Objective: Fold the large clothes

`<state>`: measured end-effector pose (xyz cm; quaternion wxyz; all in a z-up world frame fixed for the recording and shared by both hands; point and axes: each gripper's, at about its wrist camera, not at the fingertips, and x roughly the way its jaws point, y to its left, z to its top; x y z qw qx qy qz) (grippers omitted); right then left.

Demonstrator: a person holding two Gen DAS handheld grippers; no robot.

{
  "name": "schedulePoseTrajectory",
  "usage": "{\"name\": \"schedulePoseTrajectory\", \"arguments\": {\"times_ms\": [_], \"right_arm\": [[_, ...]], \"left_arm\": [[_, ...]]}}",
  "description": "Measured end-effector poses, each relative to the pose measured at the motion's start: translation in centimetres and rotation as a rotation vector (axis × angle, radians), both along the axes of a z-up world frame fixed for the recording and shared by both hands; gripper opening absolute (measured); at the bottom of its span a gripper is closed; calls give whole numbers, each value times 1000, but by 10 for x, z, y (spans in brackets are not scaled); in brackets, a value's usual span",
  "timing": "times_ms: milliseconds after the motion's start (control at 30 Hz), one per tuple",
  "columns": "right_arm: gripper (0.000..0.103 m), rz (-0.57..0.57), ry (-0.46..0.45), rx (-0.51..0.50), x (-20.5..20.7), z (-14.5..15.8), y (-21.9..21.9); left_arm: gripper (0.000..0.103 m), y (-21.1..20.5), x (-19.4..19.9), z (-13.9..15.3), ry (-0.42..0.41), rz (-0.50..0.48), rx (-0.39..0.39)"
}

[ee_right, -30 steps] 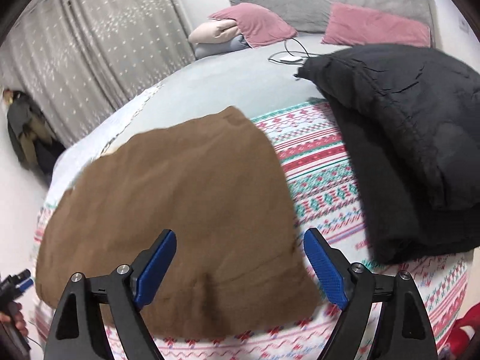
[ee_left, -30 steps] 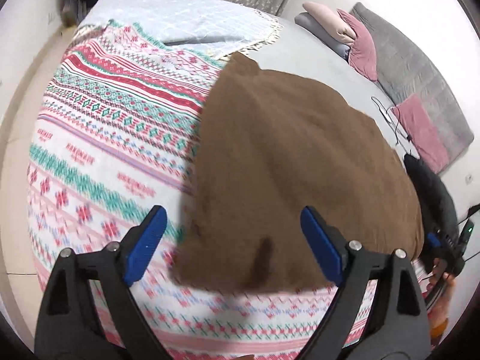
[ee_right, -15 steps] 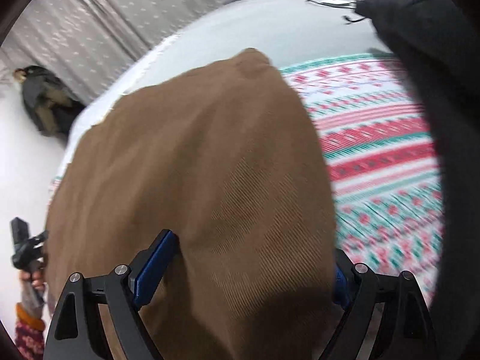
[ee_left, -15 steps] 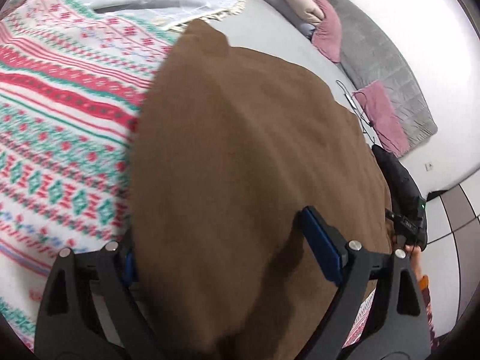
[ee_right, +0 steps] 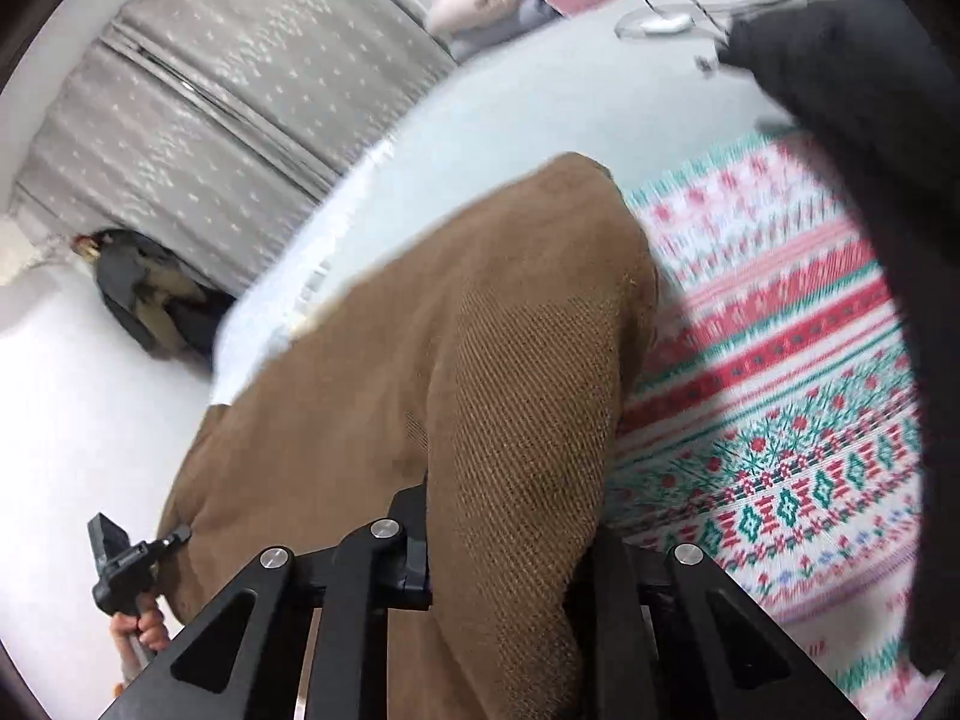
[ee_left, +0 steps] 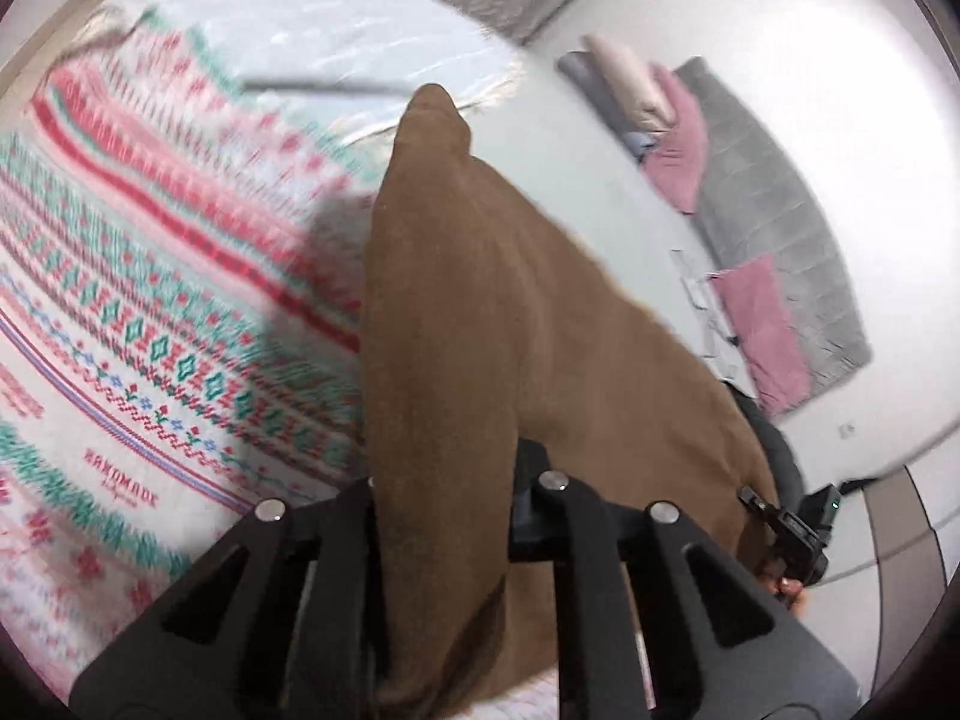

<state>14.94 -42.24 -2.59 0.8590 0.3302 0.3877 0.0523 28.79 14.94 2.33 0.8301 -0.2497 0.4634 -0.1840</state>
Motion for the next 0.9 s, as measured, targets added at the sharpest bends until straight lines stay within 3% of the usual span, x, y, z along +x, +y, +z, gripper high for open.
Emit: {"name": "schedulePoseTrajectory", "arguments": {"times_ms": [100, 233, 300, 367, 467, 533, 567, 600, 667, 733, 800, 900], "right_arm": [[13, 30, -68, -20, -23, 47, 9], [13, 76, -79, -10, -62, 77, 15], [14, 88, -57, -6, -81, 72, 13], [16, 103, -13, -26, -97, 53, 14], [26, 101, 100, -73, -109, 3, 13], [45, 57, 202, -159, -112, -31, 11], [50, 29, 214, -178, -116, -44, 8], [59, -2, 205, -169, -121, -48, 4], [61, -70, 194, -180, -129, -41, -1], [62, -133, 177, -318, -133, -20, 9], [62, -173, 103, -471, -134, 8, 33], [71, -149, -52, -616, -134, 34, 85]], "left_arm": [[15, -3, -25, 44, -46, -52, 9], [15, 17, -66, 84, -50, -79, -2], [16, 32, -82, 79, -1, -82, -24], [20, 45, -97, 54, 35, -96, -3], [32, 54, -113, 2, 97, -69, 186], [32, 63, -122, -32, 118, 21, 427], [35, 68, -126, -40, 111, 55, 499], [36, 73, -132, -42, 97, 87, 523], [36, 78, -142, -33, 63, 139, 539], [39, 70, -149, -17, -14, 151, 534], [57, 49, -157, 2, -118, 143, 536], [71, -1, -168, 24, -311, 79, 497]]}}
